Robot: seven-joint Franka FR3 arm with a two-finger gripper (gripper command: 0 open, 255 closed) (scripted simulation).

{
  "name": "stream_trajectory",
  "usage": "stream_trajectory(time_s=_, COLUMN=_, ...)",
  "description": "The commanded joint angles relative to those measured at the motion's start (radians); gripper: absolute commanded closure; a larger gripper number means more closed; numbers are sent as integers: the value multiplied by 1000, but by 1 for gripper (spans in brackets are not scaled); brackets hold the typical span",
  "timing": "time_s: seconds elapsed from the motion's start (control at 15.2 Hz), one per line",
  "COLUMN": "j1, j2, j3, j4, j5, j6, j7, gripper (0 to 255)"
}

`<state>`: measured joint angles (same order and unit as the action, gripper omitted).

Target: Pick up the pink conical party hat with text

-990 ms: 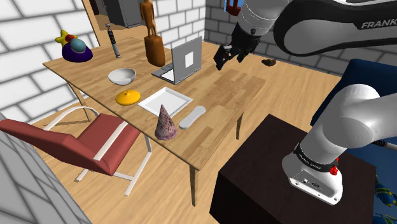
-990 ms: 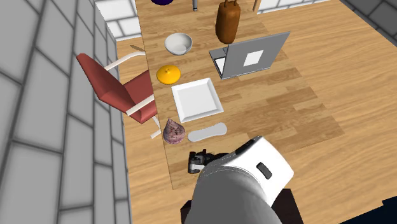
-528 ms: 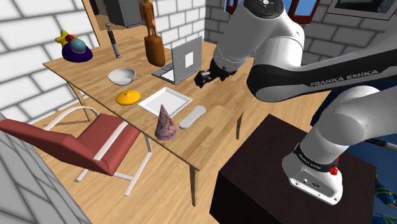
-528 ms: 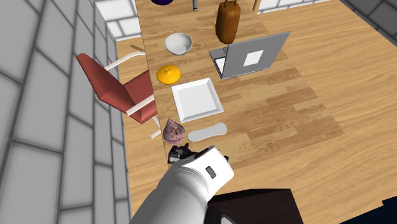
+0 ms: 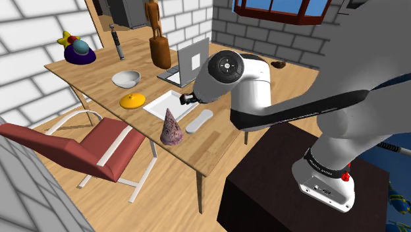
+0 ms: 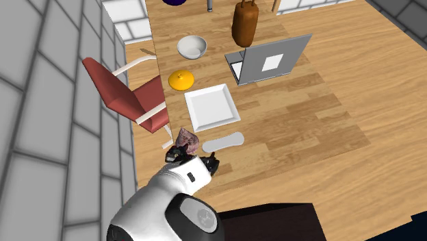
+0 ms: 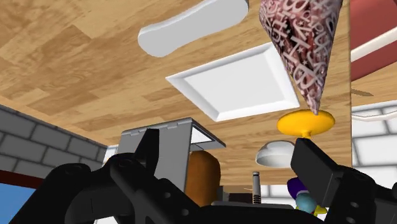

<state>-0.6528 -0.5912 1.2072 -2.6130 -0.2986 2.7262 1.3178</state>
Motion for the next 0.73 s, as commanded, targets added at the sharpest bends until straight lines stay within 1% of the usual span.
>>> stream_trajectory(time_s=0.0, j1=-182, j2=-6, j3=188, j4=57, j5=-39, j6=36, j7=113, gripper=0)
stream_trajectory(time_s=0.13, j1=-339, j2=-51, j3=347, j4=116, j5=-41, j6=62, j7=189, gripper=0)
stream_trajectory(time_s=0.26, j1=-469, j2=-114, j3=478, j4=181, j5=-24, j6=78, j7=247, gripper=0)
stream_trajectory(time_s=0.46, j1=-622, j2=-225, j3=622, j4=291, j5=14, j6=84, j7=319, gripper=0)
stream_trajectory(time_s=0.66, j1=-740, j2=-342, j3=719, j4=417, j5=52, j6=66, j7=383, gripper=0)
